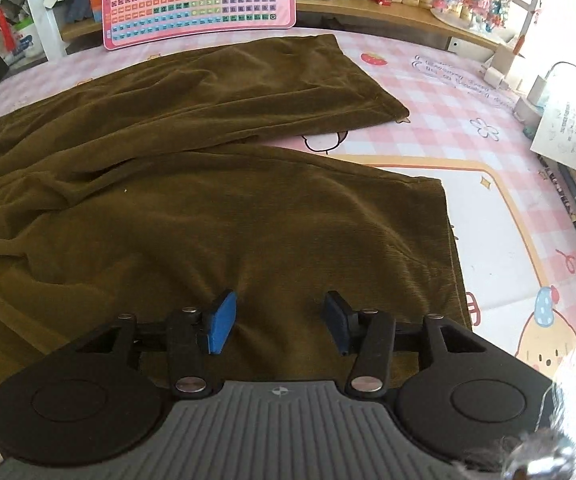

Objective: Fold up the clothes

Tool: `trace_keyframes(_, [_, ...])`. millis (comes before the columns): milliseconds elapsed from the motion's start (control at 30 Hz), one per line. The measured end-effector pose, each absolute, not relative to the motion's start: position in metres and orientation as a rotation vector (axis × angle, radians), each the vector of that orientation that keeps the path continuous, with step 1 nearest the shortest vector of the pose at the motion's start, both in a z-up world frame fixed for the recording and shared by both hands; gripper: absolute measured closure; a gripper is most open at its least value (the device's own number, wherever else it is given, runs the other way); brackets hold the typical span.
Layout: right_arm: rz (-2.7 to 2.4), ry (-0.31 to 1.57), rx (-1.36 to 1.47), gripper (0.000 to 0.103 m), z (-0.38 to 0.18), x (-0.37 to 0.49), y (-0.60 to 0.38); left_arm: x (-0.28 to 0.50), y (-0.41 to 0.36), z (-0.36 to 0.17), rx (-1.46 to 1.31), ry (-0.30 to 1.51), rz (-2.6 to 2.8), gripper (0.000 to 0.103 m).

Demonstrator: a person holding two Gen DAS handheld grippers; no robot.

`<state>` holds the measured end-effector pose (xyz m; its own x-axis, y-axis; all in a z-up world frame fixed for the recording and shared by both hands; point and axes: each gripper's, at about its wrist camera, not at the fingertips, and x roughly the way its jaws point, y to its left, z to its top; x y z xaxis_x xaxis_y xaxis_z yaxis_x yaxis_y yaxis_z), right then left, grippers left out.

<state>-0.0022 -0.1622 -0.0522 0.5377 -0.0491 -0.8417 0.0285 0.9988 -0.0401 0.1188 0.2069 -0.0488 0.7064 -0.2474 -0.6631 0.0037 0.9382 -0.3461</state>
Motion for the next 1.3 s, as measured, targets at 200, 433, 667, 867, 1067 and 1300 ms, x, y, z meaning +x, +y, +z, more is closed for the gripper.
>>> trace_keyframes(200, [-0.058, 0.991, -0.047, 0.05, -0.053, -0.008, -0.16, 0.151, 0.24, -0.078, -0.391, 0.786, -0.003, 0.099])
trace_keyframes(433, [-0.038, 0.957, -0.031, 0.047, -0.052, -0.013, -0.161, 0.162, 0.248, -0.068, -0.35, 0.792, -0.006, 0.099])
trace_keyframes(667, [-0.1, 0.868, 0.093, 0.058, -0.032, -0.003, -0.196, 0.094, 0.238, -0.05, -0.333, 0.771, -0.168, 0.098])
trace_keyframes(867, [-0.157, 0.887, 0.17, 0.089, -0.036, 0.034, -0.224, 0.046, 0.249, -0.062, -0.379, 0.82, -0.166, 0.098])
trace_keyframes(1067, [-0.21, 0.93, 0.147, 0.101, -0.047, 0.06, -0.24, 0.013, 0.261, -0.063, -0.418, 0.83, -0.149, 0.098])
trace_keyframes(1300, [-0.202, 0.914, 0.074, 0.101, -0.046, 0.099, -0.239, 0.006, 0.255, -0.058, -0.394, 0.839, -0.166, 0.098])
